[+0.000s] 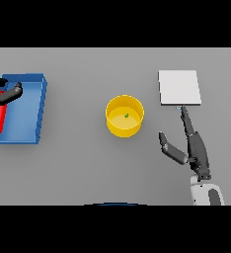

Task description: Pick up the red beaker and tilt it to pour out 1 green nut into yellow bowl. Pick up the yellow bowl and place it on the metallic measuring scale.

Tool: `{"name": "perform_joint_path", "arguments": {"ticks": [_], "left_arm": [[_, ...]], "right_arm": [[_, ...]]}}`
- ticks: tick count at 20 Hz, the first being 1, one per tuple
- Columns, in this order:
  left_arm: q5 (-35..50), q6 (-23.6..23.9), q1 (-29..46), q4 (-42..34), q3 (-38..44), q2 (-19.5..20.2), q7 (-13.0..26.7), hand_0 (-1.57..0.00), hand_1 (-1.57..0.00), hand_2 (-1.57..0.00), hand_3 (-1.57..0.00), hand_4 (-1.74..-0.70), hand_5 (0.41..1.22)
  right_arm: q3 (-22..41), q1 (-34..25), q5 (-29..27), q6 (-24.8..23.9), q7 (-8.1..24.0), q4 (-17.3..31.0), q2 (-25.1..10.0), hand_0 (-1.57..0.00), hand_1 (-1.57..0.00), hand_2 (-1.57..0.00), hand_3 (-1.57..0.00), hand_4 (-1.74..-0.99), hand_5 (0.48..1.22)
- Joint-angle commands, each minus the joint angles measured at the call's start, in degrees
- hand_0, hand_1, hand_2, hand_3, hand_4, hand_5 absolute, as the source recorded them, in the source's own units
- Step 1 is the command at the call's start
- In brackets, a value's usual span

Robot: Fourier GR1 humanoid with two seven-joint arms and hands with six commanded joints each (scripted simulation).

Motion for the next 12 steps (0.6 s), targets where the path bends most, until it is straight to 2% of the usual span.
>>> {"name": "perform_joint_path", "arguments": {"ticks": [1, 4, 9, 11, 12], "left_arm": [[0.16, -0.05, -0.1, 0.02, 0.02, -0.24, 0.09, -0.3, -0.25, -0.25, -0.24, -0.83, 0.688], [0.66, 0.41, -0.26, 0.25, 0.72, -0.62, -1.47, -0.16, -0.13, -0.13, -0.12, -0.8, 0.678], [1.02, 2.02, -0.95, 1.03, 2.37, -1.03, -4.69, -0.05, -0.04, -0.04, -0.04, -0.79, 0.671], [1.03, 2.31, -0.63, 1.55, 2.31, -1.67, -5.64, -0.03, -0.03, -0.03, -0.02, -0.78, 0.679], [0.91, 2.45, -0.52, 1.24, 2.15, -1.62, -5.46, -0.03, -0.02, -0.02, -0.02, -0.78, 0.685]], "right_arm": [[0.14, 0.28, 0.13, 0.15, 0.2, 0.01, -0.07, 0.0, 0.0, 0.0, 0.0, -1.189, 0.666], [0.34, -0.88, 0.58, 0.0, 2.61, -0.19, 0.09, 0.0, 0.0, 0.0, 0.0, -1.187, 0.663], [1.26, -2.18, 4.15, -1.09, 3.87, -0.19, -0.93, 0.0, 0.0, 0.0, 0.0, -1.198, 0.662], [2.55, -3.39, 4.37, 1.44, 2.24, -0.04, -2.25, 0.0, 0.0, 0.0, 0.0, -1.162, 0.694], [2.98, -4.82, 5.01, 2.94, 1.99, 0.82, -3.77, 0.0, 0.0, 0.0, 0.0, -1.18, 0.708]]}}
